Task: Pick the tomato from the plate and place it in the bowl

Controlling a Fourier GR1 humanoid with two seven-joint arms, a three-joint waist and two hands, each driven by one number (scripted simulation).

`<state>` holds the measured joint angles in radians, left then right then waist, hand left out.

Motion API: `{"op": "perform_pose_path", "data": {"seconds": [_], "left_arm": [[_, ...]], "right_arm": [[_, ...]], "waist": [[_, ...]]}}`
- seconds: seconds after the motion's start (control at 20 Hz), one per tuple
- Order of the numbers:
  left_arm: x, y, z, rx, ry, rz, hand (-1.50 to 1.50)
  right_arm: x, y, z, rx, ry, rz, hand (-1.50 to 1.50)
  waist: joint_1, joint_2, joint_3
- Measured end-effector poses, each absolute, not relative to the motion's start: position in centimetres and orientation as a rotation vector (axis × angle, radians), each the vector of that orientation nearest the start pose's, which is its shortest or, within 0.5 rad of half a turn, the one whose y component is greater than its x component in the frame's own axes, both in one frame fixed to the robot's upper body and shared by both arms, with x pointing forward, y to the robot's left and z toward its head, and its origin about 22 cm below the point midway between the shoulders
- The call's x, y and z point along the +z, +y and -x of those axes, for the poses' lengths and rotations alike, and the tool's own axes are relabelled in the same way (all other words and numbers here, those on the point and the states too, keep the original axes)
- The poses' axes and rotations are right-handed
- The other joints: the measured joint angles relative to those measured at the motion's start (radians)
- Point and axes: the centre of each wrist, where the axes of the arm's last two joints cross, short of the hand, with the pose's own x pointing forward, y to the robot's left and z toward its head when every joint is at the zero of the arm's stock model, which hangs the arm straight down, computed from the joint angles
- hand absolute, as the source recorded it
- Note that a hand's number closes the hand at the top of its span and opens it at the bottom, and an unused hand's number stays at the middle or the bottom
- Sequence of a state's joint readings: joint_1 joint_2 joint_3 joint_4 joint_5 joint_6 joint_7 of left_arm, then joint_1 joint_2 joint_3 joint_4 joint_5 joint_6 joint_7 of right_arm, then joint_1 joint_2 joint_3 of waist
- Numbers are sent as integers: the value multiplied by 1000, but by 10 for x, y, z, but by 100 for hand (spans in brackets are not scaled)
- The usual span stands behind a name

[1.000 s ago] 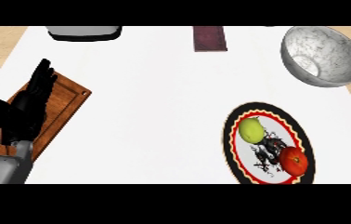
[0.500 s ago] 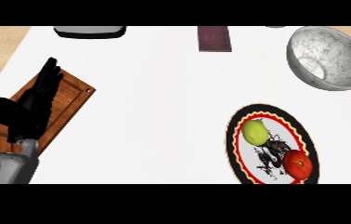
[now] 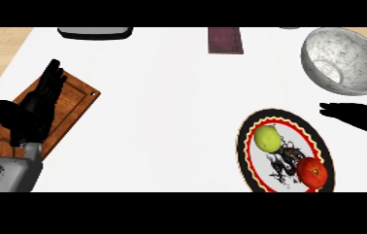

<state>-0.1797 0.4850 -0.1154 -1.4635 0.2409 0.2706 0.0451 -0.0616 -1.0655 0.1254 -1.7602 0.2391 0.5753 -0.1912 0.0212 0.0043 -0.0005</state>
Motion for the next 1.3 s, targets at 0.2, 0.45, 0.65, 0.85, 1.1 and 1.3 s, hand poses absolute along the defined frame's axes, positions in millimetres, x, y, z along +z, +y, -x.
{"op": "perform_pose_path", "data": {"seconds": [0.2, 0.45, 0.65, 0.85, 1.1, 1.3], "left_arm": [[56, 305, -282, -83, -1573, -320, 0], [57, 306, -280, -75, -1572, -322, 0], [53, 304, -277, -75, -1570, -324, 0], [57, 304, -271, -70, -1571, -328, 0], [62, 304, -279, -61, -1567, -330, 0], [63, 305, -277, -67, -1570, -334, 0]], "right_arm": [[154, -346, -250, 1668, -1088, 342, -150], [130, -331, -254, 1752, -977, 348, -150], [121, -331, -256, 1776, -1018, 409, -150], [108, -332, -253, 1778, -1091, 473, -150], [93, -328, -250, 1779, -1093, 472, -150], [76, -327, -244, 1788, -1054, 453, -150]], "waist": [[-1, -1, 0], [-9, -3, 0], [-15, -4, 1], [-18, -5, 1], [-22, -5, 1], [-22, -5, 0]]}}
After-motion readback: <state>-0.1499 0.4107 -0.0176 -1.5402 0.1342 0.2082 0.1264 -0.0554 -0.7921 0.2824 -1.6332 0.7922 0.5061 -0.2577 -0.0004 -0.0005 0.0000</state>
